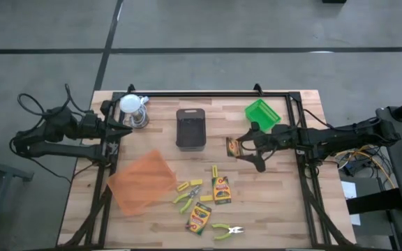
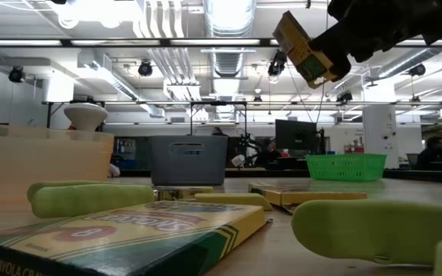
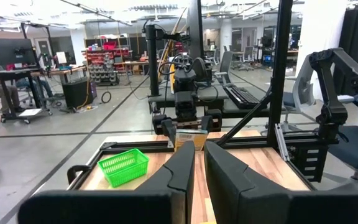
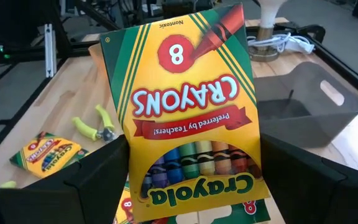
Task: Pick & Place School Supplies
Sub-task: Put the pack of crayons into the orange bin
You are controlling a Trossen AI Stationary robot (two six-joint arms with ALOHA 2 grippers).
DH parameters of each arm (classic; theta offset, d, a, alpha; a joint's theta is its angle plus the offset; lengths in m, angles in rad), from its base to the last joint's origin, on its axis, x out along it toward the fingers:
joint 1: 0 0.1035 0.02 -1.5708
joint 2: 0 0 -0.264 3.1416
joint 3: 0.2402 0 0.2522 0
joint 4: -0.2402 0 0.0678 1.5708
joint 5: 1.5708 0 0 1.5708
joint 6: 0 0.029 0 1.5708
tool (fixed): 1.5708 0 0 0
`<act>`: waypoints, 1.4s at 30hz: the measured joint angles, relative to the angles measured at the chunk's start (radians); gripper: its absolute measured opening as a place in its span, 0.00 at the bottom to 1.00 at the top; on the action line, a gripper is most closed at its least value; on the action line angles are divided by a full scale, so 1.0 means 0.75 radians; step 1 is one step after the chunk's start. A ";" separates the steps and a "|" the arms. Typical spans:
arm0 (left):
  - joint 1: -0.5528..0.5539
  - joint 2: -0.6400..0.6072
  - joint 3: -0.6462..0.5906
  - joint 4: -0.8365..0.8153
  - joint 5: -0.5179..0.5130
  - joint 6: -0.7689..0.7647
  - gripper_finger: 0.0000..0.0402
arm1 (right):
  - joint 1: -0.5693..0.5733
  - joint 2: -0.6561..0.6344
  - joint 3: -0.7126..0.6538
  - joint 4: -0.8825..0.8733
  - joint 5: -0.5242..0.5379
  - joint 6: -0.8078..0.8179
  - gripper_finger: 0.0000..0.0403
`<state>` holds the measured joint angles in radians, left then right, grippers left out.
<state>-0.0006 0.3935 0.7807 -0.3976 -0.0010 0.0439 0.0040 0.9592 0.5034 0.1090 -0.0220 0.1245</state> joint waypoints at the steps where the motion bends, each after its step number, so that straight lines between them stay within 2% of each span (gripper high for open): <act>1: 0.000 0.001 0.000 0.001 -0.005 -0.001 0.11 | 0.000 0.000 0.000 0.000 0.007 0.010 0.81; 4: 0.000 0.007 -0.001 0.034 -0.037 -0.102 0.11 | 0.001 0.000 0.000 0.000 0.063 0.049 0.81; 9: 0.000 0.029 -0.001 0.133 -0.058 -0.485 0.11 | 0.001 0.000 0.000 0.000 0.107 0.044 0.81; 16: -0.001 0.070 -0.001 0.232 -0.306 -0.661 0.11 | 0.000 0.000 0.000 0.000 0.135 0.040 0.81; 20: 0.001 0.118 -0.001 0.228 -0.352 -0.855 0.11 | 0.000 0.000 0.000 -0.001 0.139 0.040 0.81; 30: 0.001 0.326 -0.001 0.274 -0.325 -0.934 0.11 | 0.000 0.000 0.000 -0.001 0.138 0.039 0.81; 35: 0.001 0.427 -0.001 0.473 -0.300 -0.954 0.11 | 0.000 0.000 0.000 -0.001 0.133 0.039 0.81; 42: 0.001 0.531 -0.001 0.599 -0.261 -0.927 0.11 | 0.001 0.000 0.000 -0.002 0.131 0.039 0.81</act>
<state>0.0002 0.7920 0.7798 0.0513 -0.1966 -0.6516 0.0044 0.9592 0.5034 0.1078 0.0761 0.1539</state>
